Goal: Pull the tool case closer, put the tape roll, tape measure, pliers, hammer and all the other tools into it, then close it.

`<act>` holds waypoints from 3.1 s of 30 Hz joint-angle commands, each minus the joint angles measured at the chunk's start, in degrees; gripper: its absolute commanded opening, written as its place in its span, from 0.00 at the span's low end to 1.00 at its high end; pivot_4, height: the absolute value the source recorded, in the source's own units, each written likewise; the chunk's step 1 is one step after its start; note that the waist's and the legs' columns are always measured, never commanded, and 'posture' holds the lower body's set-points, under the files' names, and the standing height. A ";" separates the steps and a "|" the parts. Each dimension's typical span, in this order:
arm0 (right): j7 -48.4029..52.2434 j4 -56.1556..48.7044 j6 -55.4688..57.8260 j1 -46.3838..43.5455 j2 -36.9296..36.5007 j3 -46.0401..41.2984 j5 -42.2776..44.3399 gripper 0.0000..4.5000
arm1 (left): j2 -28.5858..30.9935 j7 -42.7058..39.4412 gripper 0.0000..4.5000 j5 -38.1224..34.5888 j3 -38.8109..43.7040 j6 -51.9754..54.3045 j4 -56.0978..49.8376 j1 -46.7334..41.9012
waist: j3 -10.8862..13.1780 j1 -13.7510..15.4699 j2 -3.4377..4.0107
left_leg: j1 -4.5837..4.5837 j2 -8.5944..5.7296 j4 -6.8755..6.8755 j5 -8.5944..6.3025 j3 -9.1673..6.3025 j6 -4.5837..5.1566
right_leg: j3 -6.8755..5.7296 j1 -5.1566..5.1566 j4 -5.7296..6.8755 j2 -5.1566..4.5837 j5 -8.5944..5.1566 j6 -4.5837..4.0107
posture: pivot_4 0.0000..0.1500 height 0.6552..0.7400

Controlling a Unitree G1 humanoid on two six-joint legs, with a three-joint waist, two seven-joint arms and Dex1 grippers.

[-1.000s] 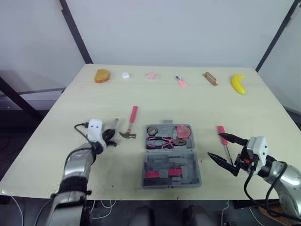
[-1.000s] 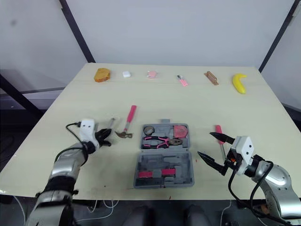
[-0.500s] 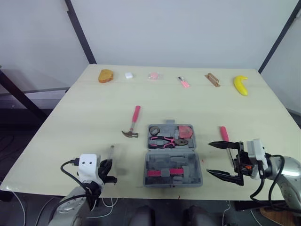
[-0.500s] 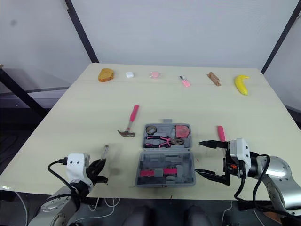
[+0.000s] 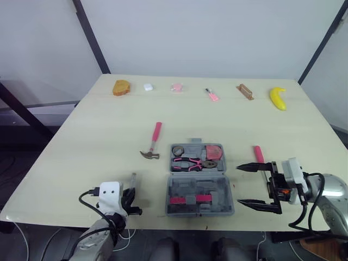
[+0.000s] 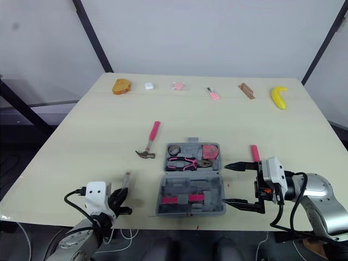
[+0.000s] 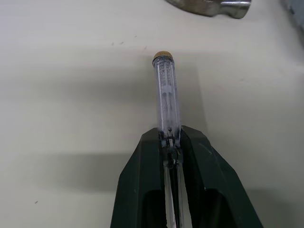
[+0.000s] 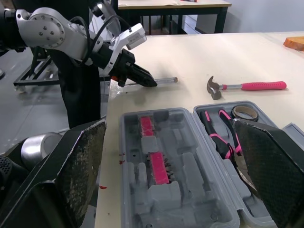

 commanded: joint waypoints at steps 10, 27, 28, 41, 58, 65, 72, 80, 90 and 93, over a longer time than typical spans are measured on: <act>-2.36 -1.72 -2.33 1.54 0.57 -0.34 -2.12 1.00 | 2.26 -2.02 0.98 -1.16 1.89 -1.05 -3.36 -0.76 | 0.00 -0.15 0.00 | 0.01 0.01 0.00 0.00 0.02 0.00 | 0.02 0.00 0.00 0.00 0.00 0.00 | 1.00 1.00; -4.81 -0.56 -3.99 -0.66 4.18 2.60 -4.59 1.00 | 41.04 -63.43 0.98 0.34 -11.08 -34.17 29.84 -31.15 | 0.11 0.26 0.12 | -0.06 0.02 -0.03 0.00 0.28 -0.01 | -0.15 -0.03 -0.09 0.07 -0.02 -0.03 | 1.00 1.00; -4.94 -0.50 -4.12 -0.73 4.27 2.60 -4.65 1.00 | 42.00 -67.86 0.98 1.38 -13.11 -38.48 32.74 -33.71 | 0.11 0.30 0.13 | -0.08 0.02 -0.02 0.00 0.28 -0.01 | -0.17 -0.03 -0.10 0.08 -0.01 -0.03 | 1.00 1.00; -6.74 -1.18 -5.12 0.02 5.12 3.00 -5.05 1.00 | 46.64 -81.97 0.98 7.72 -52.37 -80.71 60.86 -66.04 | 0.15 0.41 0.11 | -0.38 0.03 0.08 0.01 0.29 0.00 | -0.09 -0.28 -0.04 0.18 0.00 0.01 | 1.00 1.00; -5.74 -0.49 -5.09 -1.35 4.96 3.34 -4.76 1.00 | 32.34 -77.22 0.98 28.07 -62.13 -110.40 91.75 -80.65 | 0.23 0.79 -0.02 | -0.40 0.04 0.16 0.01 0.31 0.01 | -0.07 -0.28 -0.04 0.21 0.01 0.01 | 1.00 1.00; -6.07 -0.48 -5.61 -0.64 5.09 3.33 -5.25 1.00 | 30.48 -68.04 0.98 39.16 -61.58 -112.53 94.18 -81.53 | 0.25 0.99 -0.07 | -0.41 0.05 0.17 0.01 0.30 0.01 | -0.07 -0.28 -0.03 0.21 0.01 0.02 | 1.00 1.00; -6.27 -0.50 -6.15 -0.27 5.20 3.65 -5.62 1.00 | 29.17 -58.48 0.98 48.99 -62.28 -112.69 95.40 -83.61 | 0.25 1.12 -0.08 | -0.41 0.05 0.18 0.01 0.30 0.01 | -0.08 -0.28 0.00 0.21 0.01 0.02 | 1.00 1.00; -6.30 -0.26 -6.70 0.20 4.85 3.17 -5.91 1.00 | 27.00 -52.82 0.35 53.94 -62.90 -115.86 97.30 -82.94 | 0.23 1.14 -0.04 | -0.35 0.04 0.20 0.01 0.32 0.01 | -0.07 -0.27 0.11 0.20 0.01 0.02 | 1.00 1.00; -6.18 0.47 -7.19 -0.21 4.90 3.43 -6.11 1.00 | 26.80 -53.59 0.01 53.40 -63.34 -120.64 100.55 -81.00 | 0.16 1.13 0.07 | -0.27 0.03 0.24 0.01 0.41 0.01 | 0.03 -0.25 0.17 0.19 0.01 0.02 | 1.00 1.00; -5.98 0.75 -7.19 -0.53 4.97 3.54 -6.07 1.00 | 27.11 -55.07 0.01 51.44 -62.98 -122.51 102.62 -80.81 | 0.16 1.02 0.08 | -0.25 0.04 0.24 0.01 0.44 0.01 | 0.06 -0.25 0.19 0.20 0.01 0.02 | 1.00 1.00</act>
